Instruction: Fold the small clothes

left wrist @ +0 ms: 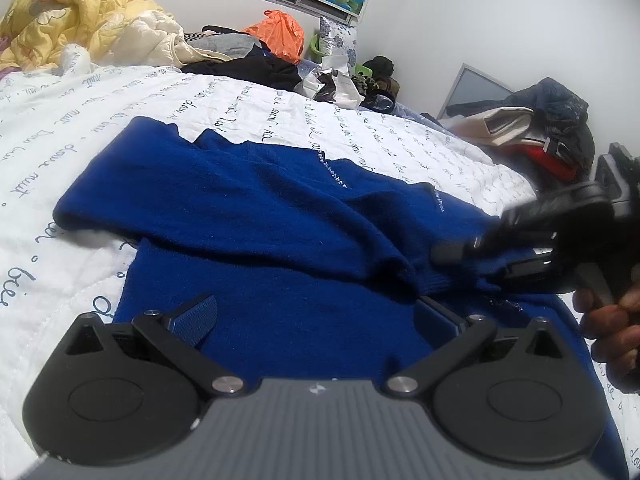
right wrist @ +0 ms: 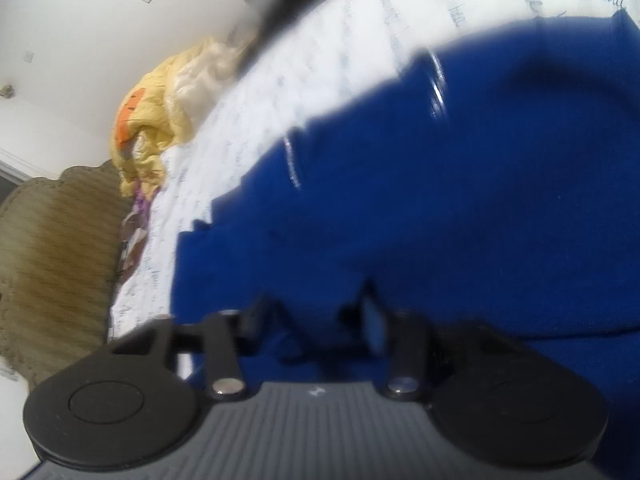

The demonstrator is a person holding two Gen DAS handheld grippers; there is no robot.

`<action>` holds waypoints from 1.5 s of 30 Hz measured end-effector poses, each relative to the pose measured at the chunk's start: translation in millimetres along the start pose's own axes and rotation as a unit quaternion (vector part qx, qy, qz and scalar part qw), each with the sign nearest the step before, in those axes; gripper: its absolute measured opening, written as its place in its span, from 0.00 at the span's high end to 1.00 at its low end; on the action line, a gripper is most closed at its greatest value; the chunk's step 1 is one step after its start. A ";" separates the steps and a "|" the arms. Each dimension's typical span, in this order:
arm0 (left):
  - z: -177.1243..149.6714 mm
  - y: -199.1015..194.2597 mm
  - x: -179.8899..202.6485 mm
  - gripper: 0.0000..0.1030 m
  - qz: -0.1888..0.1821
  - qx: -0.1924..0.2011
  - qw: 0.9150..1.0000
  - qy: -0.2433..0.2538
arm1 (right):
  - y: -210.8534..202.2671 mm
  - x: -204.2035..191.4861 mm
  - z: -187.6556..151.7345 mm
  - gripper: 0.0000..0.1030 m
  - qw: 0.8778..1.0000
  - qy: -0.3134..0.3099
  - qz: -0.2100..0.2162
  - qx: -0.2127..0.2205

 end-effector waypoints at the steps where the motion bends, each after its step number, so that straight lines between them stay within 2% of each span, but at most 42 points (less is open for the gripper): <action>1: 0.1 0.4 -0.8 0.00 -0.001 0.000 1.000 -0.001 | 2.5 0.0 -1.0 0.94 1.000 -0.008 -0.013 0.001; 3: 0.3 0.1 -0.2 0.00 -0.001 0.001 1.000 -0.001 | 0.8 -5.7 -1.7 0.95 0.999 -0.035 -0.020 0.010; 5: -0.5 -0.6 1.3 0.00 -0.001 0.001 1.000 -0.001 | -14.4 -22.1 2.9 0.95 0.998 -0.058 0.003 0.030; 7: -0.9 -1.2 1.9 0.00 -0.001 0.001 1.000 -0.001 | -43.7 -42.6 14.1 0.95 0.995 -0.078 0.035 0.055; 10: -0.9 -1.0 1.0 0.00 -0.004 0.002 1.000 -0.004 | -94.2 -51.4 37.2 0.95 0.988 -0.108 0.040 0.097; 13: -1.6 -1.9 1.5 0.00 -0.005 0.003 1.000 -0.005 | -125.7 -15.6 60.9 0.95 0.986 -0.110 -0.024 0.126; 16: -1.5 -1.7 2.3 0.00 -0.003 0.002 1.000 -0.003 | -127.8 53.1 73.3 0.95 0.979 -0.092 -0.134 0.124; 17: -1.6 -1.8 2.7 0.00 -0.002 0.000 1.000 0.000 | -124.6 76.8 73.0 0.93 0.979 -0.076 -0.151 0.113; 19: 2.6 -4.7 2.6 0.00 0.004 -0.009 1.000 0.016 | -113.8 106.9 63.9 0.92 0.984 -0.032 -0.149 0.090; 20: 10.8 -8.8 0.6 0.00 0.014 -0.004 1.000 0.028 | -116.3 112.2 62.1 0.88 0.986 -0.018 -0.137 0.096; 22: 37.2 -19.3 -9.8 0.00 0.027 0.027 0.999 0.037 | -131.4 108.3 66.8 0.67 0.985 -0.010 -0.111 0.135; 24: 68.3 -17.4 -30.2 0.00 0.043 0.036 0.998 0.022 | -147.8 103.4 80.2 0.09 0.978 -0.008 -0.099 0.183; 25: 80.7 -8.9 -42.2 0.00 0.050 0.028 0.998 0.013 | -154.2 104.3 88.7 0.06 0.974 -0.011 -0.098 0.205; 26: 90.2 5.7 -55.4 0.00 0.056 0.013 0.998 0.004 | -156.0 105.5 97.3 0.07 0.971 -0.018 -0.101 0.218; 27: 96.0 22.4 -69.9 0.00 0.071 -0.006 0.997 -0.007 | -151.9 107.8 110.3 0.08 0.971 -0.022 -0.105 0.213; 28: 98.5 39.3 -85.6 0.06 0.096 -0.025 0.995 -0.020 | -142.4 113.2 118.2 0.08 0.973 -0.019 -0.111 0.202; 29: 99.5 54.0 -98.7 0.13 0.111 -0.045 0.992 -0.037 | -131.2 119.3 127.0 0.16 0.975 -0.009 -0.114 0.189; 30: 98.9 66.2 -107.0 0.16 0.106 -0.061 0.991 -0.053 | -119.5 122.2 130.7 0.34 0.978 -0.001 -0.115 0.174; 32: 99.6 81.2 -113.1 0.22 0.073 -0.077 0.991 -0.081 | -93.6 124.2 133.7 0.58 0.984 0.006 -0.104 0.145; 33: 100.5 86.6 -109.0 0.23 0.053 -0.079 0.992 -0.080 | -86.3 121.4 135.3 0.68 0.984 0.000 -0.099 0.145; 34: 101.2 92.6 -102.4 0.30 0.042 -0.083 0.993 -0.068 | -78.5 117.8 134.7 0.72 0.985 -0.009 -0.098 0.141; 35: 101.9 96.4 -96.3 0.70 0.046 -0.085 0.994 -0.044 | -74.6 115.0 135.8 0.86 0.984 -0.021 -0.104 0.145; 36: 102.3 98.9 -91.1 0.87 0.061 -0.088 0.994 -0.016 | -71.3 114.9 137.4 0.94 0.982 -0.028 -0.117 0.142; 38: 107.9 91.4 -82.6 0.85 0.089 -0.067 0.994 0.017 | -77.6 111.7 138.7 0.95 0.980 -0.042 -0.126 0.151; 40: 110.4 82.4 -79.6 0.84 0.099 -0.044 0.993 0.039 | -97.5 101.1 141.6 0.95 0.975 -0.058 -0.107 0.187; 41: 109.8 85.9 -80.8 0.84 0.116 -0.043 0.991 0.052 | -107.6 102.1 143.2 0.95 0.973 -0.056 -0.096 0.203; 42: 103.7 91.3 -83.1 0.84 0.125 -0.053 0.989 0.061 | -109.6 110.0 145.6 0.95 0.971 -0.052 -0.104 0.210; 43: 97.2 96.7 -84.4 0.84 0.126 -0.065 0.988 0.064 | -104.8 124.0 145.7 0.95 0.972 -0.040 -0.120 0.200; 44: 93.9 96.2 -84.6 0.83 0.128 -0.054 0.988 0.070 | -96.1 137.3 142.5 0.96 0.974 -0.027 -0.126 0.184; 45: 93.6 95.0 -83.1 0.82 0.131 -0.055 0.987 0.075 | -94.8 139.3 139.1 0.95 0.974 -0.025 -0.113 0.196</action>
Point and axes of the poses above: each gripper's, at about its wrist camera, not at the fingertips, and y roughly the way its jaws point, x to its right, z to its top, the point moved 8 cm from there along y, roughly the way its jaws point, and after that the axes turned 6 degrees about y, right-handed, at the moved point
